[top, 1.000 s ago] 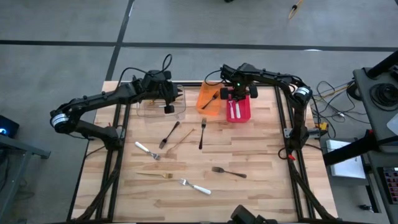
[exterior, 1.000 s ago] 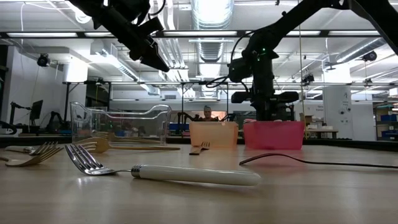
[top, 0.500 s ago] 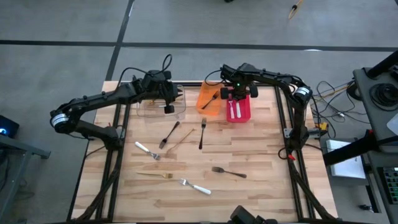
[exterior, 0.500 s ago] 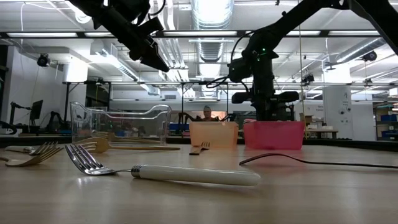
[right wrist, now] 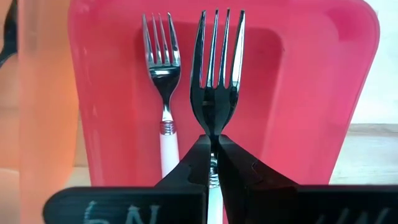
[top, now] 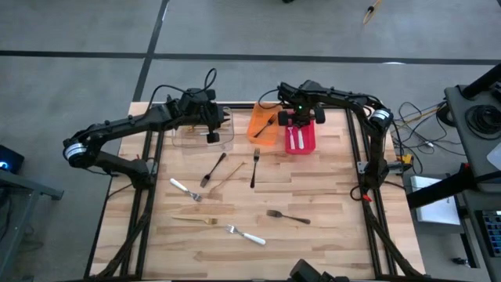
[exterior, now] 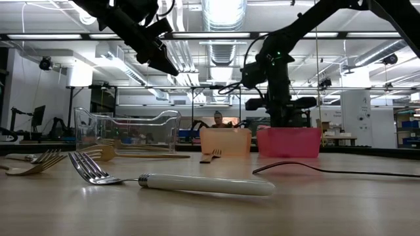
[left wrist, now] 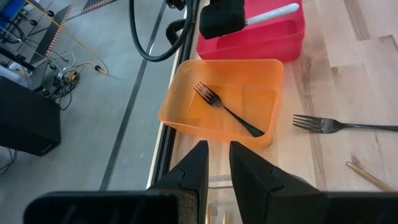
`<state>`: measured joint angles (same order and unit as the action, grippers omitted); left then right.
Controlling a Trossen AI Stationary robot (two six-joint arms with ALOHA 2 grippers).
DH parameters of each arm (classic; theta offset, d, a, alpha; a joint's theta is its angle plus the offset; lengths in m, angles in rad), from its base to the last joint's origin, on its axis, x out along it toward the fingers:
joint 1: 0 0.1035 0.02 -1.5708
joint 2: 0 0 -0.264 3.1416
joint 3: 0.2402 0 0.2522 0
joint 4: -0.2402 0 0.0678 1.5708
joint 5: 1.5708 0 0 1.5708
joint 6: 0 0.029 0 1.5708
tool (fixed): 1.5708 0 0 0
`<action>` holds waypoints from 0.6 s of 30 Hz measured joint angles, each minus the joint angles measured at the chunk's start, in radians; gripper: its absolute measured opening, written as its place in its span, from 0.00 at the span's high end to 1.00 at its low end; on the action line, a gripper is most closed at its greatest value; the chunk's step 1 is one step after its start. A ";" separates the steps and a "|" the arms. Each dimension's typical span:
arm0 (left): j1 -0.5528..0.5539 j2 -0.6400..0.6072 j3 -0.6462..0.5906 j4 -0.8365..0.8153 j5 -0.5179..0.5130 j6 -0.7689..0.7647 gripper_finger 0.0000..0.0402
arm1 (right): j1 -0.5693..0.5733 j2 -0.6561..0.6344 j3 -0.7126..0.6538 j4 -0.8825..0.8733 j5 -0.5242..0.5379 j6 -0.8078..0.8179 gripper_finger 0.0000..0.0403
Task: Sort silverware by color (type)
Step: Put the white fork into the red bin
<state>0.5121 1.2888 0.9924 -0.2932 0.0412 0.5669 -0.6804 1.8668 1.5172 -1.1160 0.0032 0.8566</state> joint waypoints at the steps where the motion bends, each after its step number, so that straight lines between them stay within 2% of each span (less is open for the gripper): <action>1: 0.000 0.000 0.000 0.000 0.002 0.000 0.88 | 0.000 0.000 -0.002 0.001 0.000 0.000 0.98; 18: 0.000 0.000 0.000 0.000 0.005 0.000 0.88 | 0.000 0.000 -0.074 0.060 0.000 0.008 0.98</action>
<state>0.5121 1.2888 0.9924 -0.2928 0.0460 0.5669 -0.6804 1.8668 1.4433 -1.0557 0.0036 0.8649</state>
